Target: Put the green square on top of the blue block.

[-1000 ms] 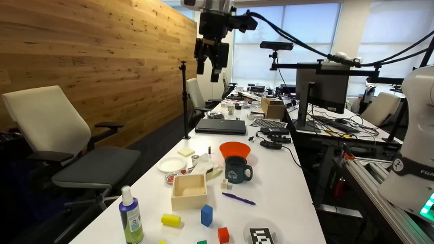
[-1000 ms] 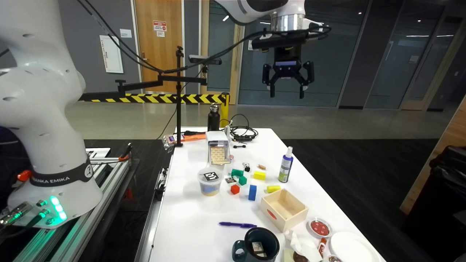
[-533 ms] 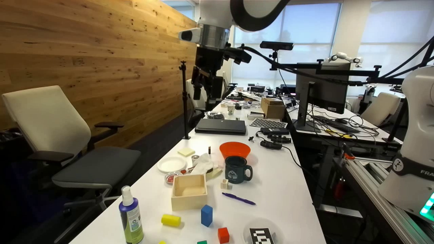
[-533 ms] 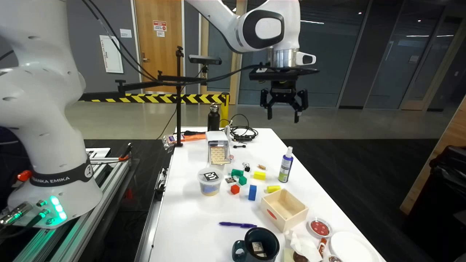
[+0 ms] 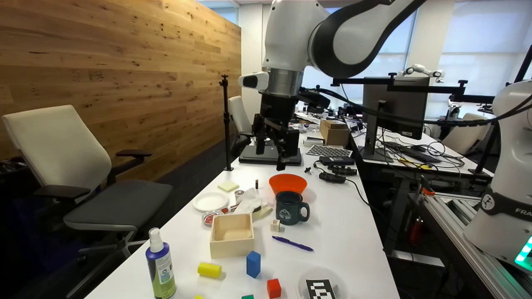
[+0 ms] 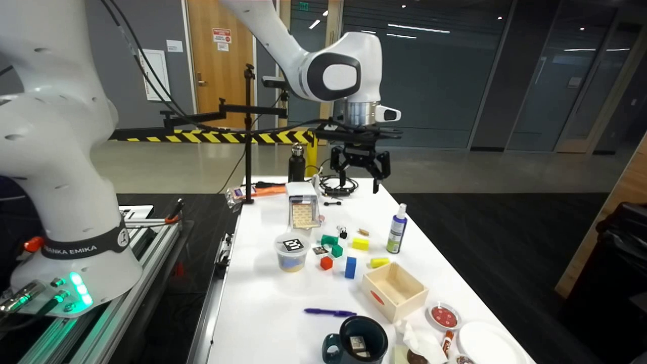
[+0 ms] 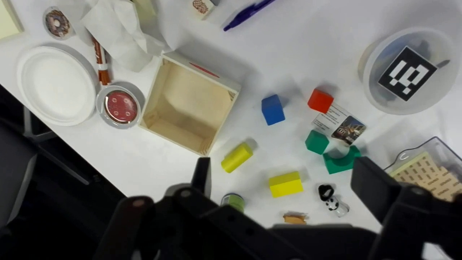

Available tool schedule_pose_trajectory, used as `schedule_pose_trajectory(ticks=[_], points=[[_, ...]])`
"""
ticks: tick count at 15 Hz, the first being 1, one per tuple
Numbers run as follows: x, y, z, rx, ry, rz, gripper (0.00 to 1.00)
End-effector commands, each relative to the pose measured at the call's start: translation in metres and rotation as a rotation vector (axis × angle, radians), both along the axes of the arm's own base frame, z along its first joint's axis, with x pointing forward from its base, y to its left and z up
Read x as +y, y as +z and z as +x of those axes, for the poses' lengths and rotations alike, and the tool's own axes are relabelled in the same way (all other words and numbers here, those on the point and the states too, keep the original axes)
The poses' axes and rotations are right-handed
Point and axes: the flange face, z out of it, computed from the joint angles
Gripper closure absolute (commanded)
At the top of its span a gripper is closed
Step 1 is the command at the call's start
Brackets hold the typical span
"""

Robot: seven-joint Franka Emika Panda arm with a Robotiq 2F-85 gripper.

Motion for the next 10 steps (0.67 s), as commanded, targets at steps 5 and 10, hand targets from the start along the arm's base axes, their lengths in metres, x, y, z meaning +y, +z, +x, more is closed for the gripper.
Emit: schedule_pose_trajectory(ticks=[5, 10], points=[[0.032, -0.013, -0.015, 0.029, 0.049, 0.012, 0.0], [0.034, -0.025, -0.008, 0.019, 0.055, 0.027, 0.0]])
